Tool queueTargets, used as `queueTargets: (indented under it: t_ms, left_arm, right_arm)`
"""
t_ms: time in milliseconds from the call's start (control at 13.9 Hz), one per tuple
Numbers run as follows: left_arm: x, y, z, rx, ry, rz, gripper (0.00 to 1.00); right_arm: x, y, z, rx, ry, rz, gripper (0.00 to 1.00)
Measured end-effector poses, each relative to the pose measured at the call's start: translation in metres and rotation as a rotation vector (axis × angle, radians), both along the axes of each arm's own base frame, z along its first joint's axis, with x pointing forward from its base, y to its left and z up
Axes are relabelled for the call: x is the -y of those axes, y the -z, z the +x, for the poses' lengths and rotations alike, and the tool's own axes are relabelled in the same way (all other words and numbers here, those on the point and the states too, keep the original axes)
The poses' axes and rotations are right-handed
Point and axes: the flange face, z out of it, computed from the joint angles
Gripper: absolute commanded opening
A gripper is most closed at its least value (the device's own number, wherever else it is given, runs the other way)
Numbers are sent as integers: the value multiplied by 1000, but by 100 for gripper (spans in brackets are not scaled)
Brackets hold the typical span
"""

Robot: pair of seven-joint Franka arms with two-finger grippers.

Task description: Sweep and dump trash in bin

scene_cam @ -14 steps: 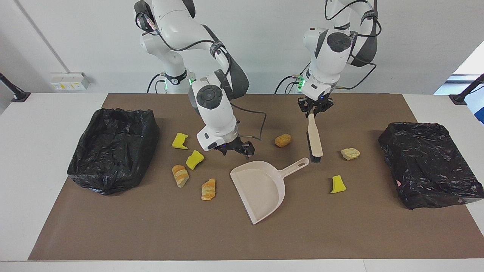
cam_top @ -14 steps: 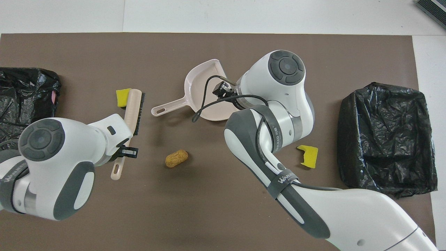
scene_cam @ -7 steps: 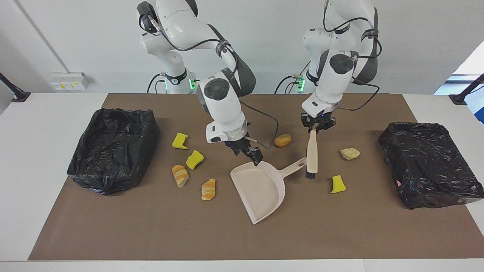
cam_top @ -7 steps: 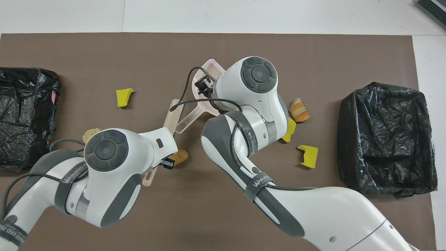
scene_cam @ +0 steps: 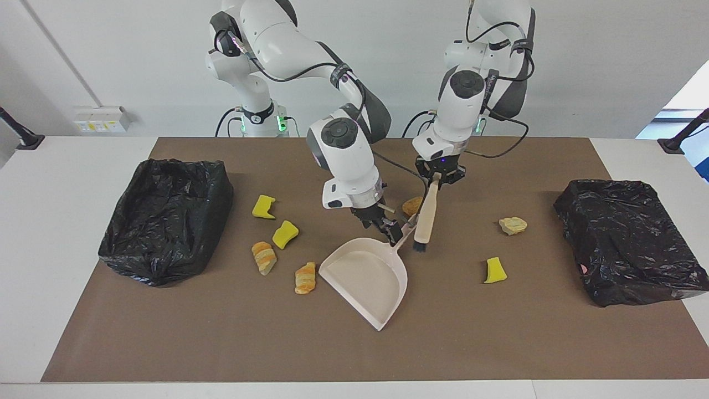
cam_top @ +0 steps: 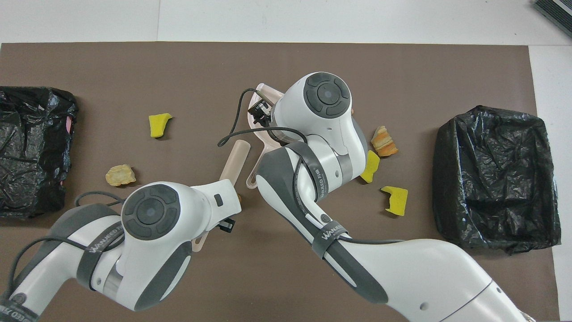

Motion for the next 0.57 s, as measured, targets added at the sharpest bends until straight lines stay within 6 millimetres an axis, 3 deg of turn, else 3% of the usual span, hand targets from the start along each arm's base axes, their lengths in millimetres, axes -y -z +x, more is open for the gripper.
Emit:
queueTargets:
  t_ms: [287,574]
  left_arm:
    - [-75,-9,40,11,-157,0,0]
    - [-158,1,78,30,-168,73,0]
  right_arm:
    - [3,3,-6,-19,-92,-48,100]
    - [-15,16,-37,-49,-127,-63,100]
